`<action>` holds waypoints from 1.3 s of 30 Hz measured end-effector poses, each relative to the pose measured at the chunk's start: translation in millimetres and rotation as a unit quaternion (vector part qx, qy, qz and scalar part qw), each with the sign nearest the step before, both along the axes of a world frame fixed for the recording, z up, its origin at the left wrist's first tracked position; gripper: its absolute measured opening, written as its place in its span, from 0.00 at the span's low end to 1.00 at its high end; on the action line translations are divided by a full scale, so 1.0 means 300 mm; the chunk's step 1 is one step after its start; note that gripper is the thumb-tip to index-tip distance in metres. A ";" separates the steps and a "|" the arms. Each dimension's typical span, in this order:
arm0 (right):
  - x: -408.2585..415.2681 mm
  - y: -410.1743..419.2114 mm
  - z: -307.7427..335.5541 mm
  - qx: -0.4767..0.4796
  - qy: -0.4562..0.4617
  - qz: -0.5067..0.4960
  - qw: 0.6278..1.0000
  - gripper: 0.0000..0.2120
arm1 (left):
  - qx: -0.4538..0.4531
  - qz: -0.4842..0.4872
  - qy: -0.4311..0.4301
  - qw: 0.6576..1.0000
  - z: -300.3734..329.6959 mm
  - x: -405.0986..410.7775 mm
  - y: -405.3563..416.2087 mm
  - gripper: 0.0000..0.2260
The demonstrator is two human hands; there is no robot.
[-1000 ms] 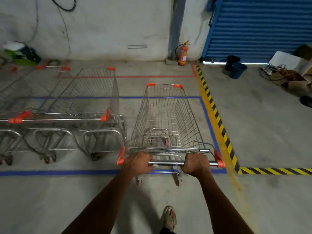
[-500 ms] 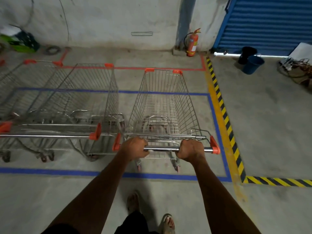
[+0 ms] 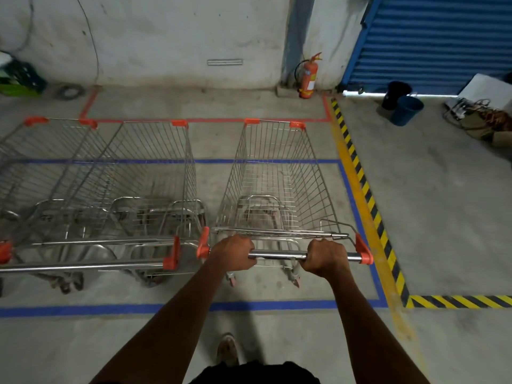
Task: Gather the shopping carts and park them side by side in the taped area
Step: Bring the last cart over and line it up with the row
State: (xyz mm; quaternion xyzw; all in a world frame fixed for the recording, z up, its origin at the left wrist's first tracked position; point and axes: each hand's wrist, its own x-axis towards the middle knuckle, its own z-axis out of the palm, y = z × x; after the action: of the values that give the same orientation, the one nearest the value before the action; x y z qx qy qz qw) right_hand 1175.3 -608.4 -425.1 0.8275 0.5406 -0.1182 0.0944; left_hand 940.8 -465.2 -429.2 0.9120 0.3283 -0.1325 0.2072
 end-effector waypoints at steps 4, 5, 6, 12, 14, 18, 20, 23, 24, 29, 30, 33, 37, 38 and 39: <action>-0.012 -0.012 0.001 0.013 0.000 0.005 1.000 0.19 | 0.002 -0.005 0.000 1.000 -0.006 -0.013 -0.002 0.12; -0.017 -0.016 0.002 0.016 0.003 0.008 1.000 0.19 | 0.004 -0.004 0.002 1.000 -0.005 -0.019 -0.006 0.12; -0.024 -0.021 0.003 0.019 0.007 0.013 1.000 0.18 | 0.007 -0.004 0.003 1.000 -0.004 -0.025 -0.010 0.12; -0.047 -0.051 0.006 0.013 0.012 0.028 0.999 0.22 | 0.018 0.009 0.010 1.000 0.000 -0.059 -0.056 0.11; -0.046 -0.056 0.006 0.009 0.018 0.033 0.999 0.21 | 0.022 0.011 0.009 1.000 0.002 -0.063 -0.070 0.12; -0.048 -0.061 0.008 0.017 0.010 0.043 0.999 0.23 | 0.040 0.008 0.010 0.999 0.010 -0.074 -0.081 0.13; -0.060 -0.065 0.009 0.023 0.014 0.044 0.999 0.24 | 0.042 0.009 0.007 0.999 0.010 -0.084 -0.079 0.14; -0.084 -0.064 0.004 0.029 0.022 0.042 0.998 0.22 | 0.043 0.012 0.012 0.999 0.011 -0.103 -0.078 0.14; -0.092 -0.064 0.000 0.030 0.021 0.042 0.998 0.22 | 0.045 0.013 0.012 0.999 0.010 -0.110 -0.076 0.14; -0.116 -0.064 -0.011 0.030 0.022 0.046 0.998 0.20 | 0.039 0.015 0.010 0.999 0.004 -0.137 -0.062 0.12; -0.118 -0.064 -0.012 0.028 0.019 0.048 0.998 0.20 | 0.037 0.016 0.010 0.999 0.002 -0.139 -0.062 0.11; -0.116 -0.063 -0.013 0.025 0.016 0.049 0.998 0.21 | 0.036 0.018 0.013 0.999 -0.009 -0.140 -0.060 0.11; -0.112 -0.059 -0.012 0.020 0.017 0.049 0.998 0.19 | 0.034 0.021 0.012 0.999 -0.016 -0.140 -0.059 0.10; -0.111 -0.058 -0.014 0.017 0.018 0.049 0.998 0.19 | 0.033 0.021 0.012 0.999 -0.016 -0.141 -0.060 0.10; -0.110 -0.058 -0.015 0.013 0.022 0.050 0.998 0.19 | 0.029 0.022 0.012 0.999 -0.014 -0.141 -0.061 0.09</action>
State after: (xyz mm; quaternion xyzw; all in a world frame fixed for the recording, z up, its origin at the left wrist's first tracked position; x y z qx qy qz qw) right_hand 1142.3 -625.7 -429.5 0.7978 0.5848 -0.1245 0.0778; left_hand 898.6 -483.4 -433.4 0.9087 0.3543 -0.1288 0.1793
